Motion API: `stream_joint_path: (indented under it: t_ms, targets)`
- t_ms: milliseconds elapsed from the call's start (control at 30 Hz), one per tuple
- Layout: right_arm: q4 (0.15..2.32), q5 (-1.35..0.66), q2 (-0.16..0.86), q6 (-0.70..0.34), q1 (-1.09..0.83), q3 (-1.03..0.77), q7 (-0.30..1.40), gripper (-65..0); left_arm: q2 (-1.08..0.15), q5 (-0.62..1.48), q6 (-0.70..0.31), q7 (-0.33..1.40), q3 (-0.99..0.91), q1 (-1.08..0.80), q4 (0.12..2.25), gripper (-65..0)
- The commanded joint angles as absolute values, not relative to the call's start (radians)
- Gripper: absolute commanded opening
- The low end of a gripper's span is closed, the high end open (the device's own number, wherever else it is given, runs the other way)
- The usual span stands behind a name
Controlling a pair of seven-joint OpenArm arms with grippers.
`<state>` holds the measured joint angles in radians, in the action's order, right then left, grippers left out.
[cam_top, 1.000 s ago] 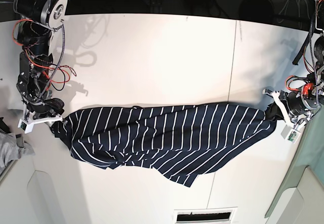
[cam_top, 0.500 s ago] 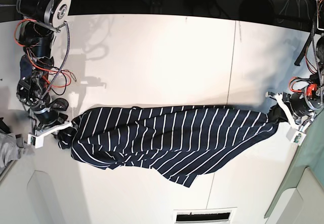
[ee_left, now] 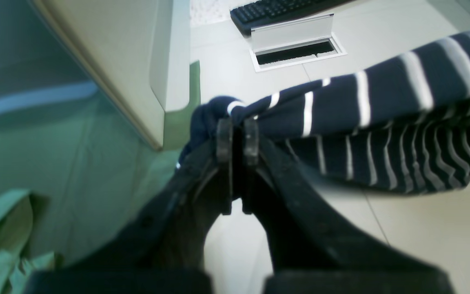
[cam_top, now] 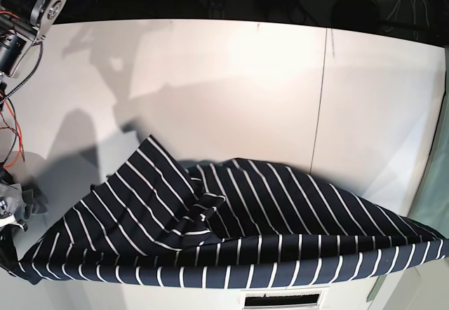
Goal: Layout the t-shirt on the table in an organized manner, then fold the t-shirt properly
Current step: 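Swing the stretched shirt up and lay it flat on the table, then grasp the shirt corner nearest the right gripper with the right gripper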
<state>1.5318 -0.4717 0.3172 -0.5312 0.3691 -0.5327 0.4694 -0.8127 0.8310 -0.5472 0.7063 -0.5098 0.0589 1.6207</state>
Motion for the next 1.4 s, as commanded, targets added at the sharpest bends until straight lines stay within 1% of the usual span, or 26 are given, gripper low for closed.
stream_joint_path:
  t_ms: [0, 233, 333, 433, 533, 633, 667, 733, 767, 800, 833, 1000, 1100, 1167, 1267, 1367]
  targets:
    - [1.525, -0.471, 0.333, -0.513, 0.389, -0.539, 0.455, -65.0, -0.837, 0.818, -0.529, 0.693, -0.516, 0.072, 1.624, -65.0]
    - [1.320, -0.495, 0.330, -0.513, 0.387, -0.514, 0.450, -65.0, -0.821, 0.818, -0.529, 0.703, -0.422, 0.067, 1.543, -65.0]
    - [1.301, -0.502, 0.330, -0.518, 0.388, -0.514, 0.418, -65.0, -0.821, 0.817, -0.529, 0.689, -0.399, 0.084, 1.543, -65.0]
    - [1.301, -0.503, 0.332, -0.540, 0.390, -0.514, 0.424, -65.0, -0.826, 0.791, -0.528, 0.698, -0.398, 0.086, 1.543, -65.0]
    - [1.300, -0.525, 0.324, -0.539, 0.389, -0.512, 0.489, -65.0, -0.826, 0.786, -0.528, 0.729, -0.398, 0.085, 1.543, -65.0]
    - [1.300, -0.584, 0.283, -0.539, 0.384, -0.506, 0.571, -65.0, -0.826, 0.799, -0.528, 0.730, -0.398, 0.085, 1.543, -65.0]
    - [1.299, -0.587, 0.265, -0.539, 0.374, -0.503, 0.582, -62.7, -0.826, 0.802, -0.528, 0.730, -0.398, 0.083, 1.543, -65.0]
    - [1.299, -0.586, 0.225, -0.539, 0.343, -0.489, 0.580, -48.1, -0.825, 0.805, -0.529, 0.733, -0.398, 0.078, 1.543, -65.0]
    - [1.299, -0.587, 0.206, -0.538, 0.321, -0.479, 0.580, -42.1, -0.826, 0.806, -0.529, 0.738, -0.398, 0.076, 1.543, -65.0]
    - [1.299, -0.583, 0.186, -0.539, 0.297, -0.467, 0.580, -37.8, -0.826, 0.806, -0.529, 0.744, -0.398, 0.074, 1.543, -65.0]
    - [1.299, -0.579, 0.167, -0.540, 0.271, -0.451, 0.580, -35.9, -0.825, 0.808, -0.529, 0.753, -0.398, 0.074, 1.543, -65.0]
    - [1.299, -0.539, 0.078, -0.539, 0.147, -0.355, 0.565, -35.9, -0.826, 0.814, -0.540, 0.753, -0.398, 0.074, 1.543, -65.0]
    - [1.299, -0.479, 0.045, -0.537, 0.081, -0.321, 0.461, -35.9, -0.826, 0.820, -0.550, 0.757, -0.398, 0.066, 1.543, -65.0]
    - [1.299, -0.458, 0.023, -0.498, 0.047, -0.318, 0.409, -35.9, -0.826, 0.824, -0.551, 0.757, -0.398, 0.047, 1.543, -65.0]
    - [1.278, -0.401, -0.003, -0.447, 0.036, -0.318, 0.419, -35.9, -0.825, 0.827, -0.551, 0.756, -0.398, 0.014, 1.543, -65.0]
    - [1.227, -0.400, -0.003, -0.413, 0.047, -0.318, 0.395, -35.9, -0.822, 0.832, -0.551, 0.756, -0.398, -0.004, 1.543, -65.0]
